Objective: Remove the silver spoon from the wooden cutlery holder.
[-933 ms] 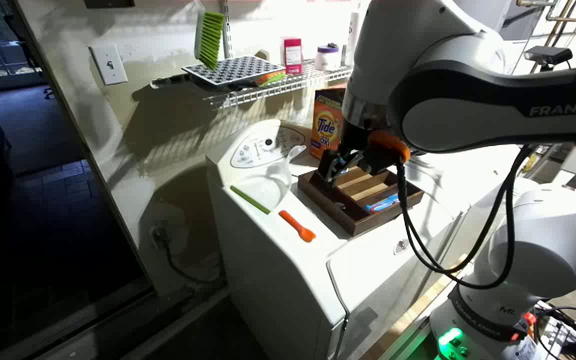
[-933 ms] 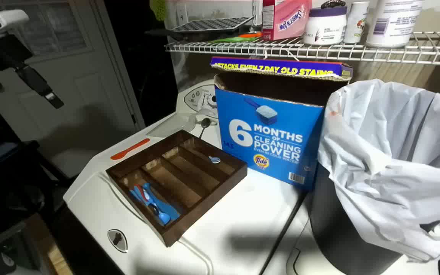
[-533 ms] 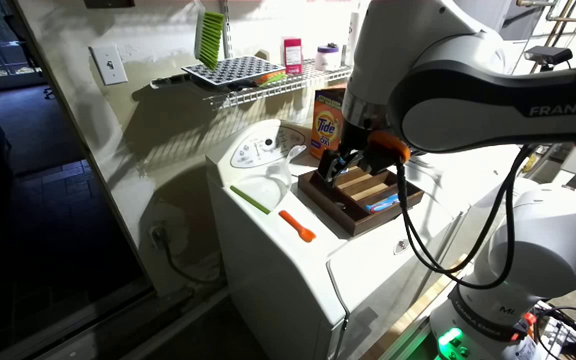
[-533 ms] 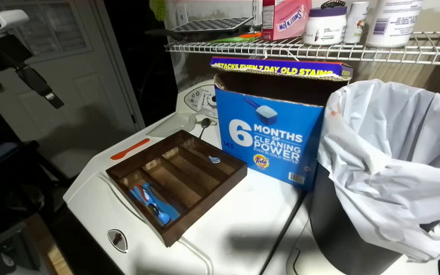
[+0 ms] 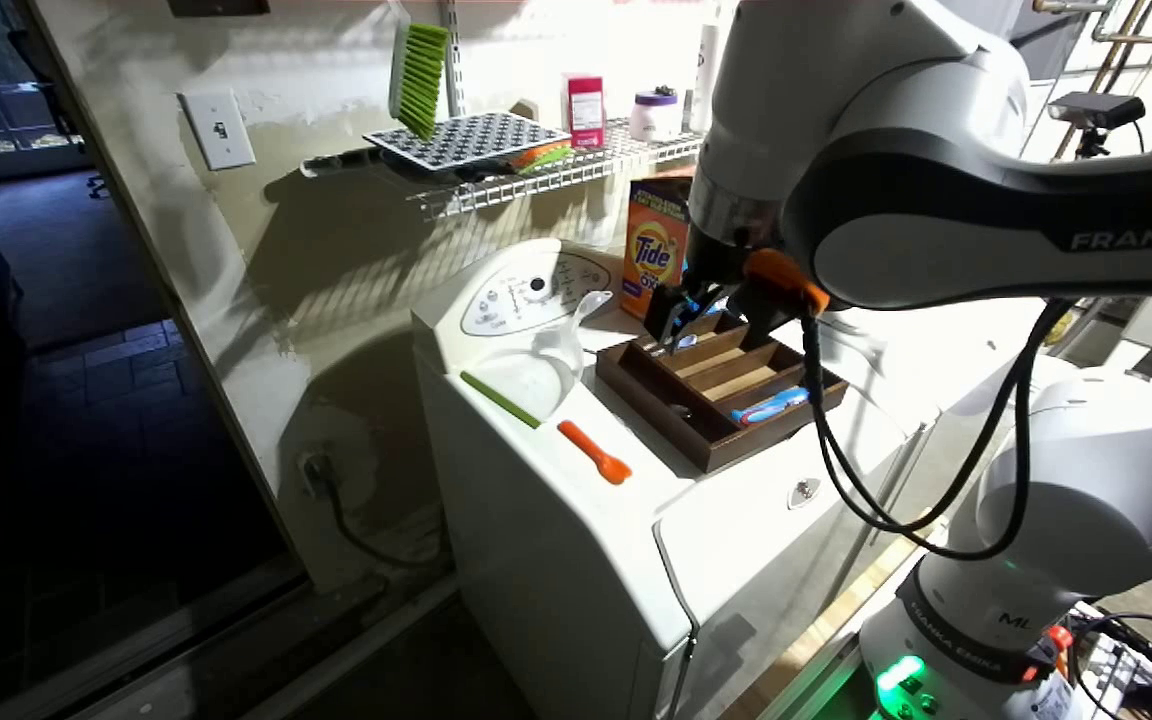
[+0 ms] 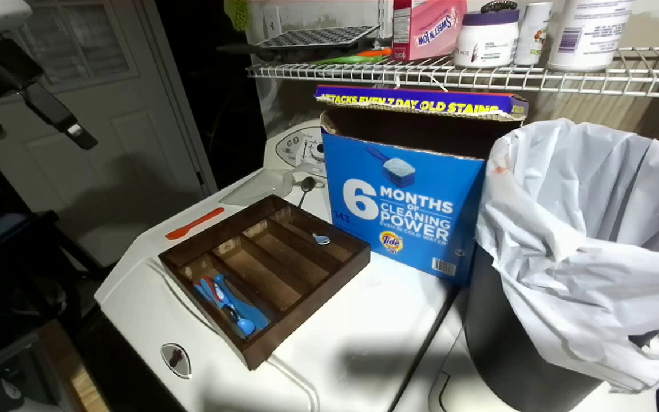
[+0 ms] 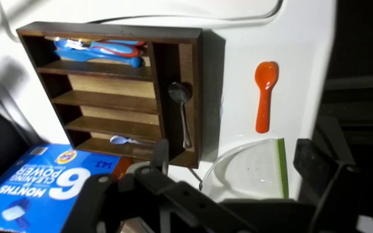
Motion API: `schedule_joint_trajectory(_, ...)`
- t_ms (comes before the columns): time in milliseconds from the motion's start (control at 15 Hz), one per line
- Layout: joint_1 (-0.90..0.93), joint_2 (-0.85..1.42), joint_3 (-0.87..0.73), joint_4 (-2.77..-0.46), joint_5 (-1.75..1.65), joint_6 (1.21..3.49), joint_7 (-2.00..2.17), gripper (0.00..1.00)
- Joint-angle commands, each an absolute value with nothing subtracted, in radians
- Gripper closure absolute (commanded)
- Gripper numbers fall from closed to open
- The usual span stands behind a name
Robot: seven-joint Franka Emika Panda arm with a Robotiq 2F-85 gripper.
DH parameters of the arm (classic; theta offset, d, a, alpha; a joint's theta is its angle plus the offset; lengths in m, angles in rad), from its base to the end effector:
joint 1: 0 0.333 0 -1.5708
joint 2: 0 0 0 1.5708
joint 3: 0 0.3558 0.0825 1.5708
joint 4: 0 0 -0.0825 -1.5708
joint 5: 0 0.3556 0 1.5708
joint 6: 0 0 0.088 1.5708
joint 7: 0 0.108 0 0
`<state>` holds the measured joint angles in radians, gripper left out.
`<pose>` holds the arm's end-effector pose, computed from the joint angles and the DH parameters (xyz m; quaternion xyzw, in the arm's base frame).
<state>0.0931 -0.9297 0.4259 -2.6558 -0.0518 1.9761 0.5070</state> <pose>0.2108 0.1503 0.5337 0.9753 -0.0479 0.1704 0.1321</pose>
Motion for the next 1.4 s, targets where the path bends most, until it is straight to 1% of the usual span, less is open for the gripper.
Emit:
schedule_joint_trajectory(0, 0.084, -0.956, 0.420, -2.705, -0.172, 2.116, 0.435, 0.00)
schedule_joint_trajectory(267, 0.140, -0.923, 0.360, -2.807, -0.192, 2.369, 0.304, 0.00)
schedule_joint_trajectory(333, 0.140, -0.856, 0.350, -2.753, -0.178, 2.388, 0.261, 0.00)
schedule_joint_trajectory(533, 0.196, -0.801, 0.270, -2.774, -0.152, 2.470, 0.117, 0.00)
schedule_joint_trajectory(667, 0.231, -0.754, 0.192, -2.774, -0.136, 2.467, 0.002, 0.00)
schedule_joint_trajectory(800, 0.245, -0.720, 0.128, -2.773, -0.142, 2.413, -0.111, 0.00)
schedule_joint_trajectory(867, 0.224, -0.706, 0.127, -2.773, -0.174, 2.374, -0.143, 0.00)
schedule_joint_trajectory(933, 0.218, -0.744, 0.158, -2.773, -0.158, 2.408, -0.071, 0.00)
schedule_joint_trajectory(1333, 0.216, -0.735, 0.156, -2.768, -0.159, 2.404, -0.081, 0.00)
